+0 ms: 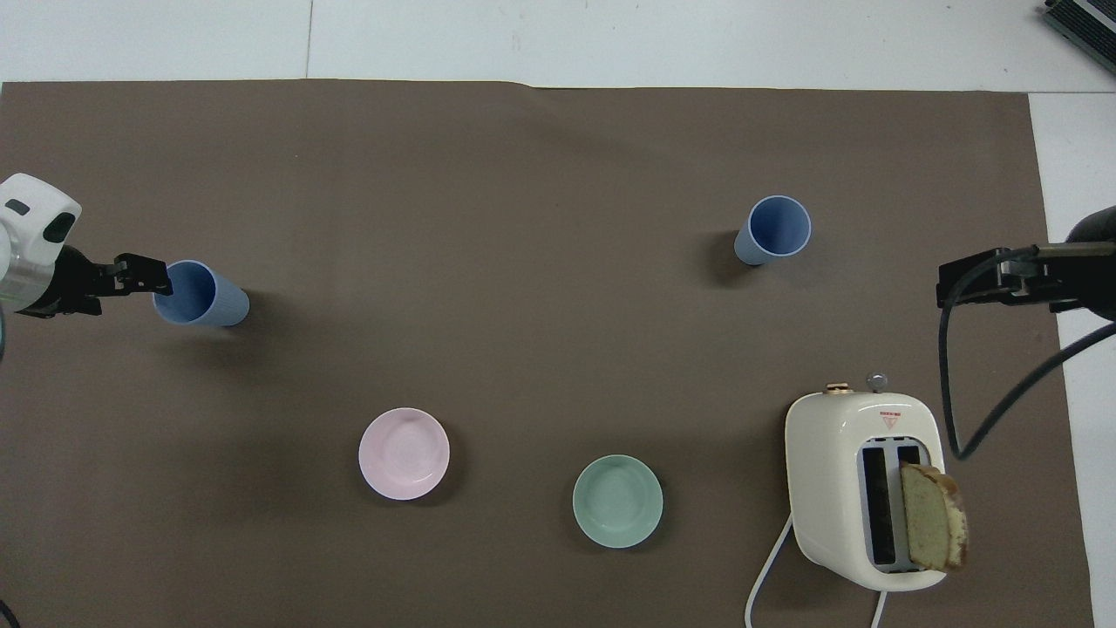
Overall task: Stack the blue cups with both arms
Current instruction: 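Reach the left gripper to the blue cup and close on it, then carry the blue cup with the left gripper toward the table center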
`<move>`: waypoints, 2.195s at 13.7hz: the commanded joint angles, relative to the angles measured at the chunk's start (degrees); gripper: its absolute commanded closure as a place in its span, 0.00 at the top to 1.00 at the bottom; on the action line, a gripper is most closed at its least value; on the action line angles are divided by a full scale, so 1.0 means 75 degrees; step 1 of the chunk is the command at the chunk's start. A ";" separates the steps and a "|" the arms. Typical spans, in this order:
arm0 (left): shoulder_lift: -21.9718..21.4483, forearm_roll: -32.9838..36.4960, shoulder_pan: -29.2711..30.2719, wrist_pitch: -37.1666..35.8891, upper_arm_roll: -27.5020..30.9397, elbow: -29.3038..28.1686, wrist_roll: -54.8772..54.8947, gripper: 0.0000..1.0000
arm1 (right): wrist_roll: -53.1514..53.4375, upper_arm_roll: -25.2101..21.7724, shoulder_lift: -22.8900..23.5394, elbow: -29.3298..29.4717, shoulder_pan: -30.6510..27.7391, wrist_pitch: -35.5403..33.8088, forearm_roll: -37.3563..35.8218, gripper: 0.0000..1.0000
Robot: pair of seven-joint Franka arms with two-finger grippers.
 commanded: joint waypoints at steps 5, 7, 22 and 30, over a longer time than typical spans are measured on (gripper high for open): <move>0.0068 -0.0101 -0.0030 0.0870 -0.0108 -0.0579 -0.0771 1.00 | -0.0156 0.0032 0.0018 0.0028 -0.0084 -0.0009 0.0059 1.00; 0.0068 -0.0101 -0.0042 0.1036 -0.0108 -0.0710 -0.0806 0.86 | -0.0168 0.0032 0.0018 0.0028 -0.0096 -0.0009 0.0059 1.00; 0.0033 -0.0089 -0.0930 -0.0906 -0.0201 0.1560 -0.1858 0.00 | -0.0262 0.0032 0.0007 0.0028 -0.0120 -0.0009 0.0059 1.00; 0.0114 -0.0089 -0.3308 -0.0605 -0.0225 0.1786 -0.4963 0.00 | -0.0262 0.0032 0.0007 0.0028 -0.0131 -0.0009 0.0059 1.00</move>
